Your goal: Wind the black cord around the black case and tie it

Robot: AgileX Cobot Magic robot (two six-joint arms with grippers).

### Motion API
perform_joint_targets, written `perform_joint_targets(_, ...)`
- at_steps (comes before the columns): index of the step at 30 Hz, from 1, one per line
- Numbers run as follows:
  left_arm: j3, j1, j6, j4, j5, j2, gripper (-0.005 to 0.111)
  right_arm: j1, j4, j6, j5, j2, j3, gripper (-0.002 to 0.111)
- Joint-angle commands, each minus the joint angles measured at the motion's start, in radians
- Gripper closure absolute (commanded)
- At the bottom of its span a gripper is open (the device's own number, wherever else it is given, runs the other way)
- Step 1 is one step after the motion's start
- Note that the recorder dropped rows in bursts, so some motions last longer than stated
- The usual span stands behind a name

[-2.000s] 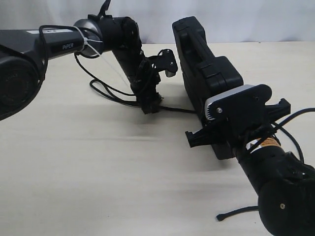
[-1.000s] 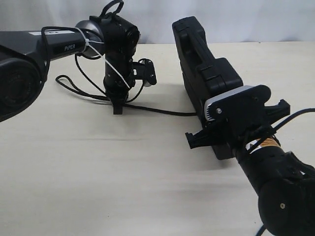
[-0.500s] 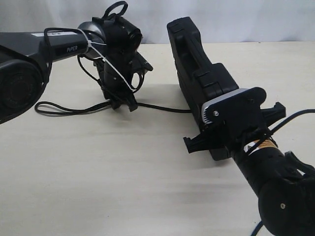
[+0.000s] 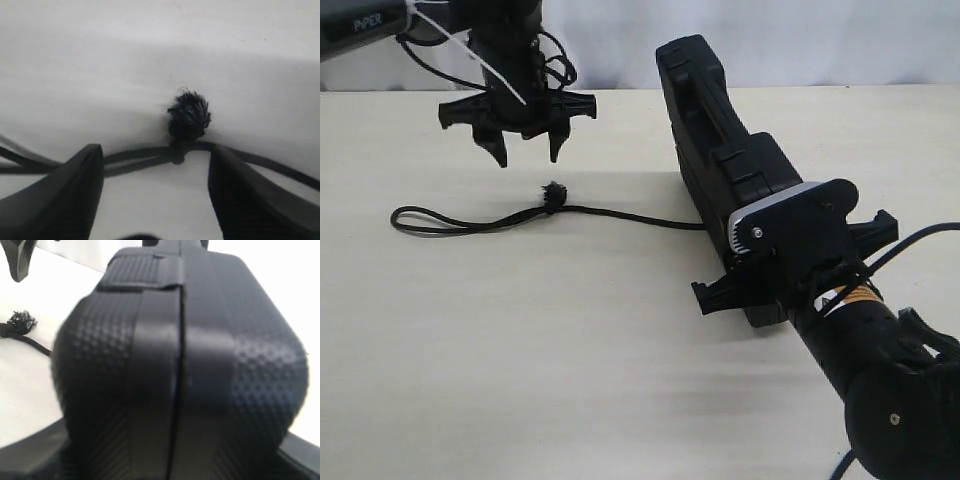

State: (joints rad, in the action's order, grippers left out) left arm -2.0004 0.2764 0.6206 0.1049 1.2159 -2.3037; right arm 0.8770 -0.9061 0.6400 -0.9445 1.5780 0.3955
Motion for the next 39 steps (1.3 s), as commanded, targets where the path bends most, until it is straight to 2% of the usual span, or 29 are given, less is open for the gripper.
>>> perform_joint_targets(1, 0.08, -0.008, 0.236, -0.172, 0.005, 0.007, 0.049, -0.004, 0.038, -0.008, -0.014, -0.005, 0.005, 0.104)
perform_joint_targets(2, 0.105, -0.001, 0.309, -0.179, 0.005, 0.007, 0.049, -0.004, 0.043, -0.008, -0.014, -0.005, 0.005, 0.104)
perform_joint_targets(3, 0.148, 0.019, 0.458, -0.179, 0.001, 0.007, 0.049, -0.004, 0.051, -0.008, -0.012, -0.005, 0.005, 0.104)
perform_joint_targets(4, 0.16, 0.026, 0.507, -0.179, -0.018, 0.007, 0.049, -0.004, 0.051, -0.008, -0.007, -0.005, 0.005, 0.104)
perform_joint_targets(8, 0.185, 0.038, 0.672, -0.177, -0.09, 0.007, 0.049, -0.004, 0.051, -0.008, 0.005, -0.005, 0.005, 0.104)
perform_joint_targets(11, 0.185, 0.038, 0.724, -0.175, -0.145, 0.007, 0.049, -0.004, 0.055, -0.005, 0.006, -0.005, 0.005, 0.104)
perform_joint_targets(16, 0.185, 0.038, 0.951, -0.062, -0.161, 0.004, 0.049, -0.004, 0.055, -0.005, 0.01, -0.005, 0.005, 0.104)
perform_joint_targets(19, 0.185, 0.038, 0.997, -0.068, -0.215, -0.005, 0.049, -0.004, 0.055, -0.005, 0.01, -0.005, 0.005, 0.104)
perform_joint_targets(26, 0.185, 0.038, 1.105, -0.008, -0.223, -0.009, 0.049, -0.004, 0.055, -0.005, 0.03, -0.005, 0.005, 0.104)
perform_joint_targets(36, 0.185, 0.033, 1.108, -0.039, -0.263, -0.069, 0.049, -0.004, 0.055, -0.005, 0.031, -0.005, 0.005, 0.104)
perform_joint_targets(37, 0.185, 0.028, 1.108, -0.037, -0.265, -0.069, 0.05, -0.004, 0.055, -0.005, 0.031, -0.005, 0.005, 0.104)
perform_joint_targets(39, 0.185, 0.018, 1.108, -0.037, -0.258, -0.073, 0.06, -0.004, 0.055, -0.005, 0.031, -0.005, 0.005, 0.104)
